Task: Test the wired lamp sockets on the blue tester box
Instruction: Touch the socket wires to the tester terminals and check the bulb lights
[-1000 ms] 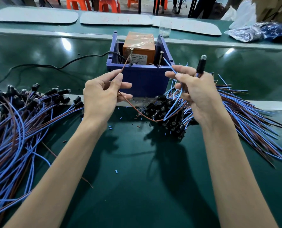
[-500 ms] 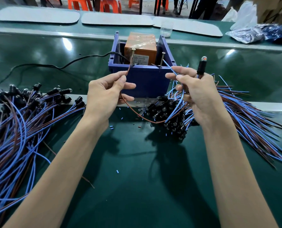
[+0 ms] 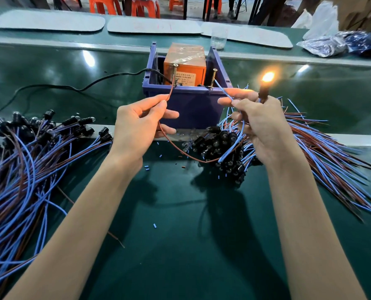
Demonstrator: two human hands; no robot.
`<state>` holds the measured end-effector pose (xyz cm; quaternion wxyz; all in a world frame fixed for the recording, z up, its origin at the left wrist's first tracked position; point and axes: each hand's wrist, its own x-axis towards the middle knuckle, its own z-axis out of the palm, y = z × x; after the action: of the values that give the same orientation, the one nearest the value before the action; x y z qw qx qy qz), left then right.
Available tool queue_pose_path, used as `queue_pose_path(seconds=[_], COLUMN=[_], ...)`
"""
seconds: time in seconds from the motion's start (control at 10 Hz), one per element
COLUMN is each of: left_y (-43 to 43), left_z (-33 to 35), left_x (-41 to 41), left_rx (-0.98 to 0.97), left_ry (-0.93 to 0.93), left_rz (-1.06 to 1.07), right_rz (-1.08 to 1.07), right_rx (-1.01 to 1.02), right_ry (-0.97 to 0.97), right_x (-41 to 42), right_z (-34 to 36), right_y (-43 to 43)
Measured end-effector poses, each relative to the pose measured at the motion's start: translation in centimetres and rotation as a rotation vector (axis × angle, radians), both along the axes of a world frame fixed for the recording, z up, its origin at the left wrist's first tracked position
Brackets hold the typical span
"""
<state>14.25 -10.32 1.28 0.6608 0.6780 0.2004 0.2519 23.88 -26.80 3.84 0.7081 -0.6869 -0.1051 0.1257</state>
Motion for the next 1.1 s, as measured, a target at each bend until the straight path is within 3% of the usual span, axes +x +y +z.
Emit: queue_pose_path(seconds=[1.1], left_y=[-0.37], left_z=[0.43], left_x=[-0.38], left_rx=[0.003], left_ry=[0.015], left_rz=[-0.051], right_rz=[0.037], right_rx=[-0.068], right_ry=[-0.017], right_x=[-0.24], right_z=[0.12], right_y=[-0.04])
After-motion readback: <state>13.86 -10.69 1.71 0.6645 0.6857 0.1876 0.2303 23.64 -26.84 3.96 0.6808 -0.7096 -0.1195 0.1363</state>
